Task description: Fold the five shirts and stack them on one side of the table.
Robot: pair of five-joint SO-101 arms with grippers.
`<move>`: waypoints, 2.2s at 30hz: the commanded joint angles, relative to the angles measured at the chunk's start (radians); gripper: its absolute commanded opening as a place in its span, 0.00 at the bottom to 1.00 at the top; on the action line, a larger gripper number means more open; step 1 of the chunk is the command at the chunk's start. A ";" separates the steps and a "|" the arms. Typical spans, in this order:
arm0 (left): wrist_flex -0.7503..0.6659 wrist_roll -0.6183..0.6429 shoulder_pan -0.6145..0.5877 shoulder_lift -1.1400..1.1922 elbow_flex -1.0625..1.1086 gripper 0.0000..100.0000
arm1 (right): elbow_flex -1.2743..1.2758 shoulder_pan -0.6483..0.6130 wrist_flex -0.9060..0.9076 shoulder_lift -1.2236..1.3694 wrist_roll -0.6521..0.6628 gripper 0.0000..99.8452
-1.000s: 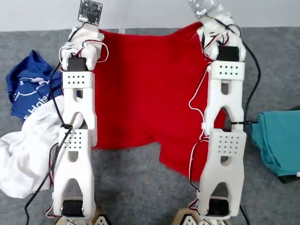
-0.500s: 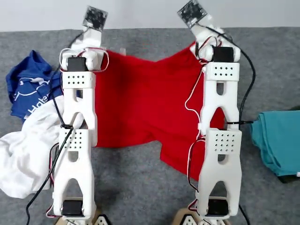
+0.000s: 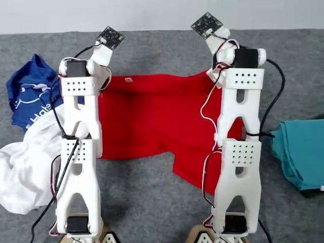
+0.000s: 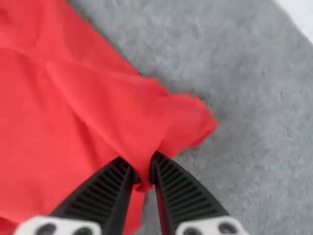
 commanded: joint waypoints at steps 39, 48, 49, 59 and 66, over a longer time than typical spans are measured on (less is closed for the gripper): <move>0.026 -0.308 0.012 -0.916 1.497 0.00 | 1.528 0.160 0.041 -1.101 0.164 0.01; 0.025 -0.319 -0.009 -0.914 1.498 0.00 | 1.657 0.101 0.039 -1.101 0.164 0.01; 0.025 -0.319 -0.009 -0.914 1.498 0.00 | 1.657 0.101 0.039 -1.099 0.164 0.01; 0.023 -0.318 -0.011 -0.914 1.498 0.02 | 1.760 0.099 0.039 -1.107 0.164 0.01; 0.023 -0.285 -0.011 -0.928 1.489 0.11 | 1.758 0.099 0.041 -1.193 0.164 0.24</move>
